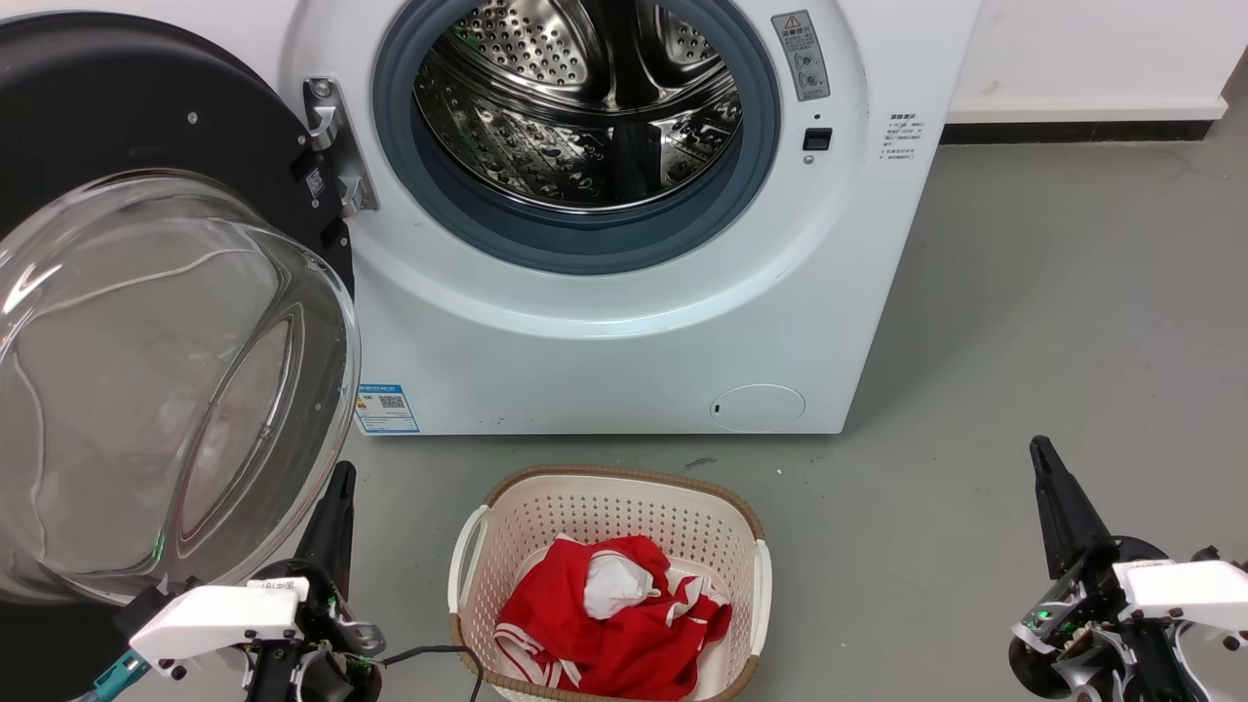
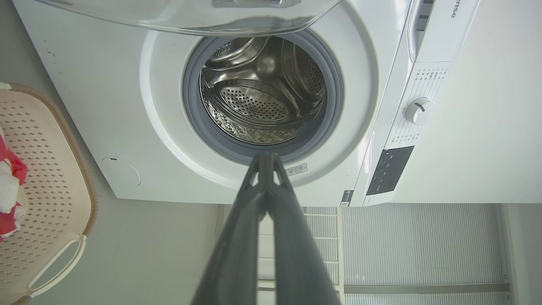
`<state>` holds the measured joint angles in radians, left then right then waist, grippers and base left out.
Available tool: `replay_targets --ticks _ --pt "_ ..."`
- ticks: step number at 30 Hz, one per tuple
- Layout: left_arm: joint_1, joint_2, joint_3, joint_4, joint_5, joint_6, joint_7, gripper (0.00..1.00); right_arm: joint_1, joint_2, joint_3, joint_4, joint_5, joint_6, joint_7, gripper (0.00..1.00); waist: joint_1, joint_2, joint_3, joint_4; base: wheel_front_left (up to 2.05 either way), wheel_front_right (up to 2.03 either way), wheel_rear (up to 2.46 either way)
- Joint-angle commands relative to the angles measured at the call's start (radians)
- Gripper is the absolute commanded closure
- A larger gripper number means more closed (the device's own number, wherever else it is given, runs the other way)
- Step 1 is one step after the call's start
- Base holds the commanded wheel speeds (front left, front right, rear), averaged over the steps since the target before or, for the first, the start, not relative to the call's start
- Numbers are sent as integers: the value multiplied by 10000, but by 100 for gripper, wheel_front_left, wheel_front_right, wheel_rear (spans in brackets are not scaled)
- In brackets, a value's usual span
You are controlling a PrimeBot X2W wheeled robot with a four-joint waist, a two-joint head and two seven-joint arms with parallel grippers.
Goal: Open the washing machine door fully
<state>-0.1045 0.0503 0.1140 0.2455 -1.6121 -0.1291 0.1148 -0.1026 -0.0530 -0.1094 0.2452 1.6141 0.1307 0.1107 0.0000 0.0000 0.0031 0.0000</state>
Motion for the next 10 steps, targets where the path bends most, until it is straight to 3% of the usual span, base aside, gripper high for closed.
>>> replay_targets --ticks 1,10 --pt "-79 -17 31 13 -12 -47 28 100 -112 -14 -14 12 39 0 18 100 0 0 0 0 0 0 0" --pt "-79 -17 30 12 -12 -47 27 100 -112 -8 -20 13 29 0 26 100 0 0 0 0 0 0 0"
